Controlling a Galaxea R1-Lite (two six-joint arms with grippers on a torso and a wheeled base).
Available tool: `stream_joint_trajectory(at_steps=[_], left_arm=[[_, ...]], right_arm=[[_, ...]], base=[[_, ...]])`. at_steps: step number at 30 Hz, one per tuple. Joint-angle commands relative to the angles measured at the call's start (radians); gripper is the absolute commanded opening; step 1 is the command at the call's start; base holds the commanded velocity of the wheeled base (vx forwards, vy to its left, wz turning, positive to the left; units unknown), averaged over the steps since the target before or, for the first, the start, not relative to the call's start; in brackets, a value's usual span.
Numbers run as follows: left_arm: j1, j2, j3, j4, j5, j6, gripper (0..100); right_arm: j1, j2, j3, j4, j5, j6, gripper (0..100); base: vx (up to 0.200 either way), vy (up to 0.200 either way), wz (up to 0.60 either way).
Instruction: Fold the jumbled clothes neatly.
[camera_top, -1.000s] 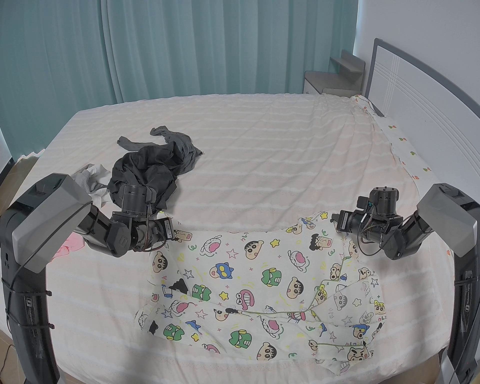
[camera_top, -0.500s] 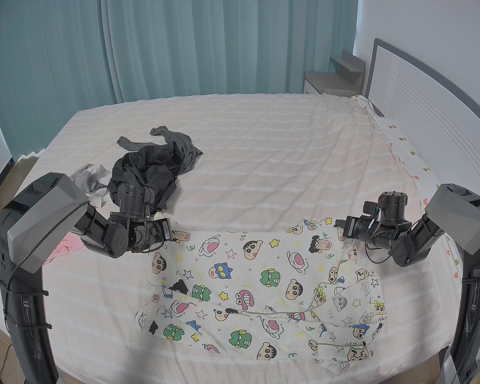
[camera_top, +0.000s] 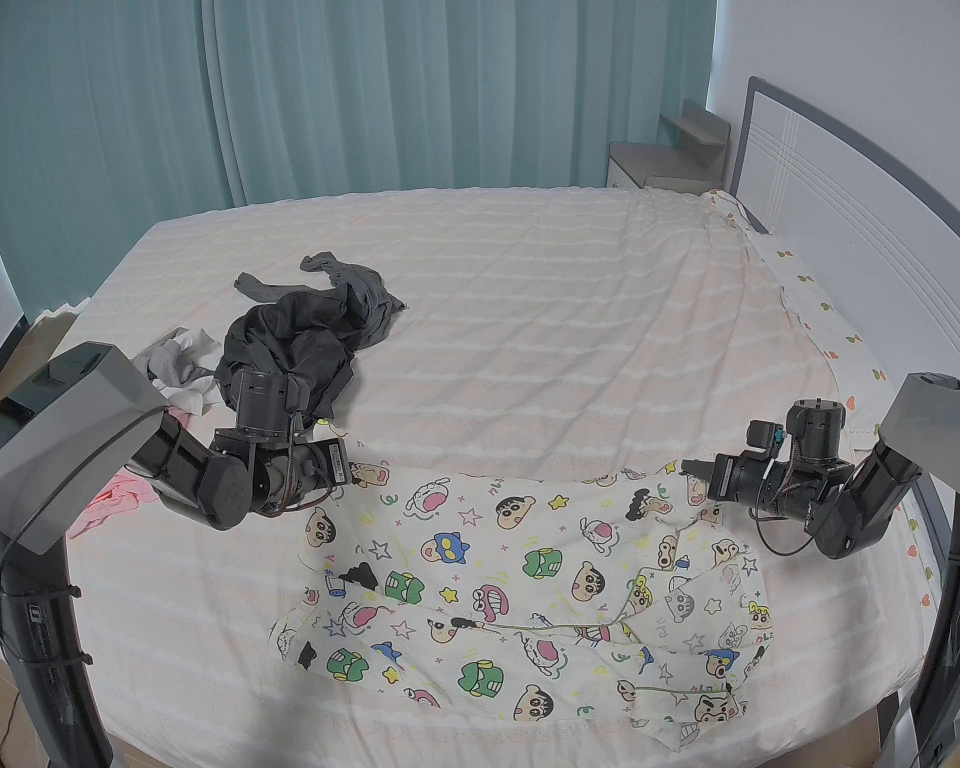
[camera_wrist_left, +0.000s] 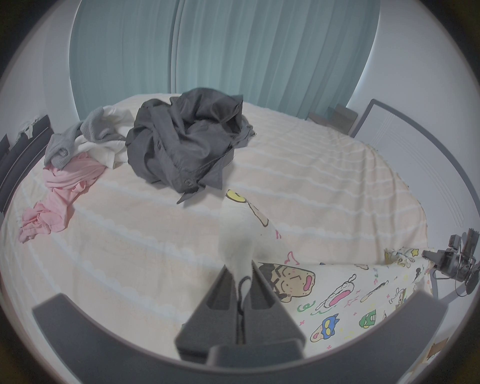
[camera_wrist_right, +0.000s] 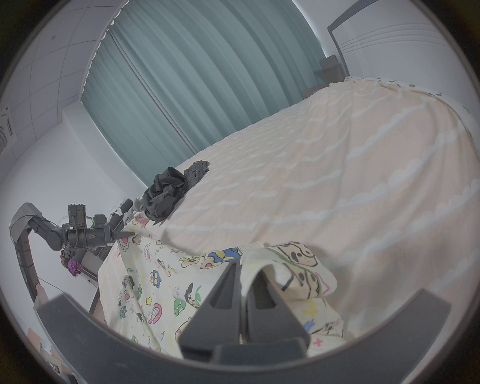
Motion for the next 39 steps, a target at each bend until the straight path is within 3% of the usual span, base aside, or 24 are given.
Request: stream_joint_trajectory(at_steps=[1,9,19,36,39], left_arm=[[-0.009,-0.015,0.047,-0.052,0.003,0.006,0],[-0.005,-0.043,0.136,-0.086,0.003,0.030,0],[-0.009,-0.052,0.286,-0.250,0.001,0.030,0],[-0.038,0.017,0.469,-0.411,0.000,0.030,0],[-0.039,0.032,0.500,-0.442,-0.002,0.029,0]], right_arm=[[-0.006,-0.044,0.060,-0.010,0.017,-0.004,0],[-0.020,-0.070,0.216,-0.081,0.067,-0.080,0],[-0.020,-0.048,0.395,-0.233,0.100,-0.122,0],[0.019,0.119,0.639,-0.535,0.103,-0.146,0],[0.016,0.126,0.670,-0.536,0.105,-0.169,0]], base=[[0.000,0.000,0.00],[0.000,0.000,0.00],[0.000,0.000,0.00],[0.000,0.000,0.00],[0.000,0.000,0.00]])
